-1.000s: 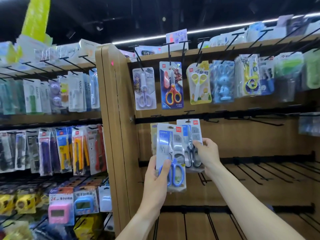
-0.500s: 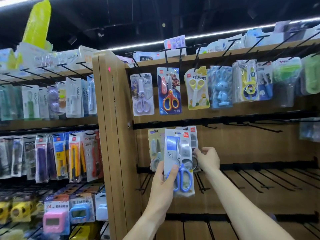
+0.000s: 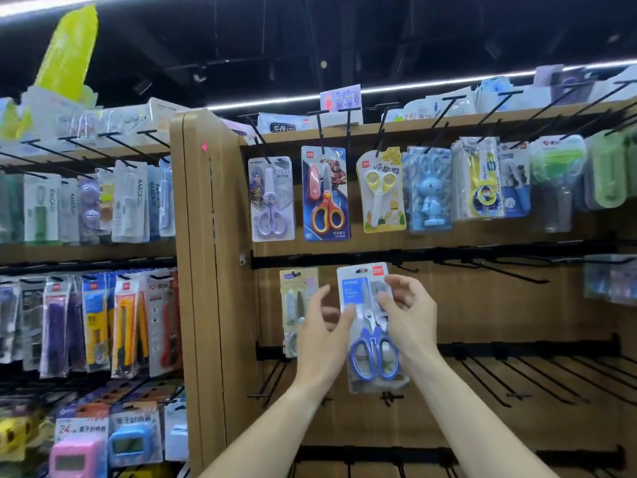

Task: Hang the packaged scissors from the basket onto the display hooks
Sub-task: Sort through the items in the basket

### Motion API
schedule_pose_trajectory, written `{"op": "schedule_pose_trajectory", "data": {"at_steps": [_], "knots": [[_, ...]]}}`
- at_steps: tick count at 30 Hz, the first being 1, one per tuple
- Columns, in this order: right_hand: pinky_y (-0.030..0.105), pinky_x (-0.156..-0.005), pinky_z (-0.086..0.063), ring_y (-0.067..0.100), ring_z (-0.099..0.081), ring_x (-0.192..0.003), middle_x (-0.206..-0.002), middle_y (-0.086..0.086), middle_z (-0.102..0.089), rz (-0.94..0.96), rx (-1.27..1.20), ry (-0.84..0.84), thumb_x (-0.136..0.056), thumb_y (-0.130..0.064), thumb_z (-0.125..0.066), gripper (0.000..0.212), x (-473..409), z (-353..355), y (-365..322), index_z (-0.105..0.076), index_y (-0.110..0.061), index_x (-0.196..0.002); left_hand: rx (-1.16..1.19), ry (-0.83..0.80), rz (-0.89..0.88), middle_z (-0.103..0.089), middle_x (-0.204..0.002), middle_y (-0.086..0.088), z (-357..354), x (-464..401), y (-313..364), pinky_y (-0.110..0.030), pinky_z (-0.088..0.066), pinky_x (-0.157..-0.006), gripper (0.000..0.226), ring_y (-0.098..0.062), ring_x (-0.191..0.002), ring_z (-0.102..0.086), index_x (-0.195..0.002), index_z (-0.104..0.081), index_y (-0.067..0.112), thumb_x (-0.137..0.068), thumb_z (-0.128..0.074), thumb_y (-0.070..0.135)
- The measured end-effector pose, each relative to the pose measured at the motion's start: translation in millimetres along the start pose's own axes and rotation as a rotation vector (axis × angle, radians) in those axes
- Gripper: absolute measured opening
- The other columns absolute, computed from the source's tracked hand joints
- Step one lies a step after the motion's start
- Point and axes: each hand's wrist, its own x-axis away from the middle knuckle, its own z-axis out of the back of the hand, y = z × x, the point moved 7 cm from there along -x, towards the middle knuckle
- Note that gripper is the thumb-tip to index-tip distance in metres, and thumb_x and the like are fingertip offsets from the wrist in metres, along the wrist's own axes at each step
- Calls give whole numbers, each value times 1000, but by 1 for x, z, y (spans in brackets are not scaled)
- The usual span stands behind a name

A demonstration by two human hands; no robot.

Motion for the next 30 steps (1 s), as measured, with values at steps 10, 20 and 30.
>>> {"op": "schedule_pose_trajectory", "data": {"at_steps": [10,20,30], "knots": [[21,-56,-59,7,-74,-84,-107,-5,-70,4,124,-39,-101,-13,-66,20,-9,-13,-5,-64,-30,-112,-463,89,-263,-61,-92,10,0,-43,26,-24,-51,-78,30,-8,-87,-59,-130,-61,33,-103,-64,21],[18,-55,-55,6,-72,-84,-103,-5,-70,2,280,-69,-100,-12,-66,19,-19,-19,8,-65,-28,-111,-498,23,-195,-64,-115,3,-5,-46,1,-29,-53,-90,41,-13,-106,-61,-145,-54,31,-105,-60,23],[39,-92,-58,21,-61,-110,-127,5,-54,17,635,-136,-94,-6,-70,46,-35,-33,25,-56,-31,-129,-574,-213,-28,-35,-165,-9,-30,-71,-23,-37,-35,-121,65,-25,-151,-37,-167,-24,24,-109,-51,11]]}}
